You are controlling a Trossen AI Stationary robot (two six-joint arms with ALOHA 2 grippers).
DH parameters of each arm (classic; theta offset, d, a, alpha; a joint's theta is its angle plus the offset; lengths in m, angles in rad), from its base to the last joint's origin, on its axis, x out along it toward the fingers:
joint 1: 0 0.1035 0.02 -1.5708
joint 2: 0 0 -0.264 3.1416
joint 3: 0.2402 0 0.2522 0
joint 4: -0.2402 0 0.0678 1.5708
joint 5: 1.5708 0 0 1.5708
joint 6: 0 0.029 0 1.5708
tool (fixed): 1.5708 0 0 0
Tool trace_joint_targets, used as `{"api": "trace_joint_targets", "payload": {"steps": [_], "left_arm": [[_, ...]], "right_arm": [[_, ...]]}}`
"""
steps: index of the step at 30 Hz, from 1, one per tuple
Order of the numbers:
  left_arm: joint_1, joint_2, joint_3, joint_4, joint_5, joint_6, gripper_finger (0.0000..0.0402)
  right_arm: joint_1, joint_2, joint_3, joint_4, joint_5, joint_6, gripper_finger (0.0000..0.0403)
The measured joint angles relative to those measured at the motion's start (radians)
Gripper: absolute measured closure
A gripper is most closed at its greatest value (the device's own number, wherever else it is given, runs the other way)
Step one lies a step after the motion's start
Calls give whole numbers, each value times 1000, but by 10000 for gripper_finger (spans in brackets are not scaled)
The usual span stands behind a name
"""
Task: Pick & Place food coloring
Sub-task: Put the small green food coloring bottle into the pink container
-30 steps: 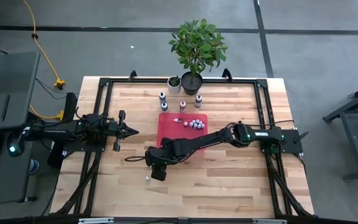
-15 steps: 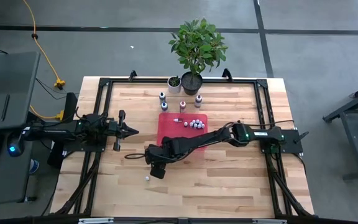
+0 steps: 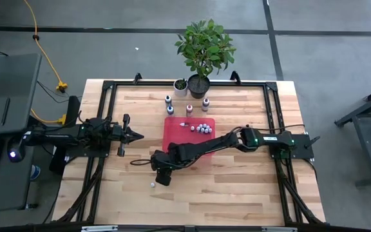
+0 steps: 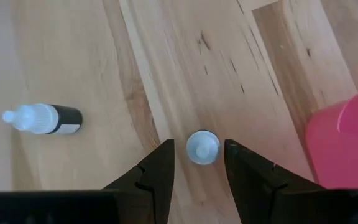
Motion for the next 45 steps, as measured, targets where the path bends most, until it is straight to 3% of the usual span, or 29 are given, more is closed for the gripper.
{"api": "trace_joint_targets", "payload": {"steps": [20,34,45], "left_arm": [[0,0,0,0,0,0,401],[0,0,0,0,0,0,401],[0,0,0,0,0,0,401]], "right_arm": [[0,0,2,20,8,-1,274],[0,-2,3,11,8,-3,349],[0,-7,4,-6,-8,-3,358]]}}
